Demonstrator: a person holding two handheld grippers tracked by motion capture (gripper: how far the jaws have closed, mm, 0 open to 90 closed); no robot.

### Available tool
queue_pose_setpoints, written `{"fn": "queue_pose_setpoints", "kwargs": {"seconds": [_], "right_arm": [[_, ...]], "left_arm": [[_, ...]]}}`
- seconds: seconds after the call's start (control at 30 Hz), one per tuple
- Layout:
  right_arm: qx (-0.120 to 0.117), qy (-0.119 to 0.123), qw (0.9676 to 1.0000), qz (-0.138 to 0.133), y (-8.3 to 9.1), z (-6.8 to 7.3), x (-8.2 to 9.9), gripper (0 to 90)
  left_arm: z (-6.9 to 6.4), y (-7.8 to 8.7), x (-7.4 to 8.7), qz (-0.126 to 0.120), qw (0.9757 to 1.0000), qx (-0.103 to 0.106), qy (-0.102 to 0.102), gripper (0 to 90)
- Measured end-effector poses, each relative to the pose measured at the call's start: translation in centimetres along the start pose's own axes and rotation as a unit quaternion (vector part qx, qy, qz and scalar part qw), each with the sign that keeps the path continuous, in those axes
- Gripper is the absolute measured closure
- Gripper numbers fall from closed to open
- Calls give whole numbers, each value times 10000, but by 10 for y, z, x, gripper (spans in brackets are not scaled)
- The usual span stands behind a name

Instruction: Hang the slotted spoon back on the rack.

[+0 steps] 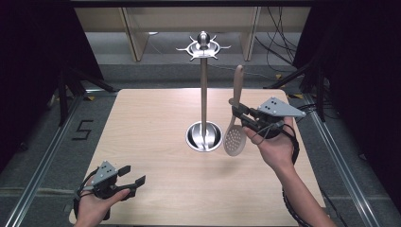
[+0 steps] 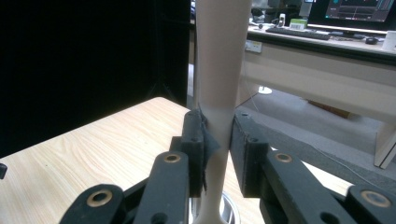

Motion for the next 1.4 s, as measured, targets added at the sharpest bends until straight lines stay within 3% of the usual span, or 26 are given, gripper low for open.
{"fn": "queue_pose_setpoints", "kwargs": {"seconds": [0.17, 0.2, 0.63, 0.77, 0.8, 0.83, 0.97, 1.0, 1.27, 1.4], "right_arm": [[-16, 107, 9999, -54, -3, 0, -2, 771], [9, 73, 10000, -20, -3, 0, -2, 771], [-15, 50, 10000, 0, -11, 6, -6, 770], [-39, 34, 10000, 14, -13, 8, -6, 771], [-14, 34, 10000, 8, -14, 7, -7, 771], [-2, 53, 10000, 19, -14, 7, -7, 771], [-13, 27, 10000, 55, -16, 8, -8, 771], [33, 108, 9999, 11, -17, 7, -9, 770], [-22, 16, 9999, 112, -21, 11, -10, 770], [-17, 100, 9999, 111, -23, 11, -12, 770]], "left_arm": [[-1, 0, 1, 7, 10000, -10, 67, 275], [0, 0, 0, 16, 10000, -6, -17, 275], [-1, 0, 0, 8, 10000, -10, 52, 275], [0, 0, 0, 2, 10000, -8, 43, 275], [2, 1, -1, 15, 9999, -16, -111, 275], [1, 1, 0, 6, 10000, -23, -33, 275], [1, 1, -1, 14, 9999, -11, -108, 275], [0, 1, 0, 1, 10000, -29, -4, 275], [1, 1, -1, -1, 10000, -20, -53, 275], [1, 1, -1, 1, 10000, -21, -74, 275]]}}
Point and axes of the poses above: each handheld gripper's, and its own axes: y roughly backward along the jaws, x roughly out of its underside, z roughly to its left, the point moved 9 cm from there along -y, roughly forward along the jaws, and after that the axes turned 9 degrees about x, right-handed, at the moved point
